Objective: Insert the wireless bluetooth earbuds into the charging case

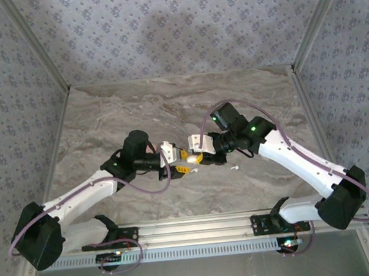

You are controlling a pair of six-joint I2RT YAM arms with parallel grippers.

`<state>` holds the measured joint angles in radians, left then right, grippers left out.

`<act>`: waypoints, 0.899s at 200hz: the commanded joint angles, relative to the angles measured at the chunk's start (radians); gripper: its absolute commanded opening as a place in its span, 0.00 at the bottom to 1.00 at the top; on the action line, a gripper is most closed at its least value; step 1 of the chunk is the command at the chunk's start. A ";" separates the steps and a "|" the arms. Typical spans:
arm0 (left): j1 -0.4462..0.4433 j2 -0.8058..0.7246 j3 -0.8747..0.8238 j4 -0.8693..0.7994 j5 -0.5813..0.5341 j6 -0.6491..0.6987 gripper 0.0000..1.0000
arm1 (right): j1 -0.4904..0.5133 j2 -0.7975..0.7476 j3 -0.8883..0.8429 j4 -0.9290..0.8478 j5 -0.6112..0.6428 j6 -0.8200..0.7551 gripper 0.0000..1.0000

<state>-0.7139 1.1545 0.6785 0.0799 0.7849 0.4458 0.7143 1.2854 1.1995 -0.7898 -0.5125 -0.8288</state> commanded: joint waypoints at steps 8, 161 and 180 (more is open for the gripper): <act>-0.007 0.008 0.039 -0.017 0.035 0.015 0.38 | 0.006 -0.006 0.025 0.023 -0.038 -0.013 0.10; -0.008 0.003 0.039 -0.002 0.037 -0.002 0.19 | 0.008 -0.007 0.004 0.053 -0.060 0.004 0.24; -0.008 0.001 0.039 -0.004 0.039 -0.003 0.18 | 0.005 -0.016 -0.034 0.099 -0.019 0.042 0.37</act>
<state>-0.7139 1.1603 0.6884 0.0792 0.7849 0.4438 0.7162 1.2850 1.1969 -0.7650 -0.5575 -0.8150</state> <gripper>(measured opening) 0.201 0.317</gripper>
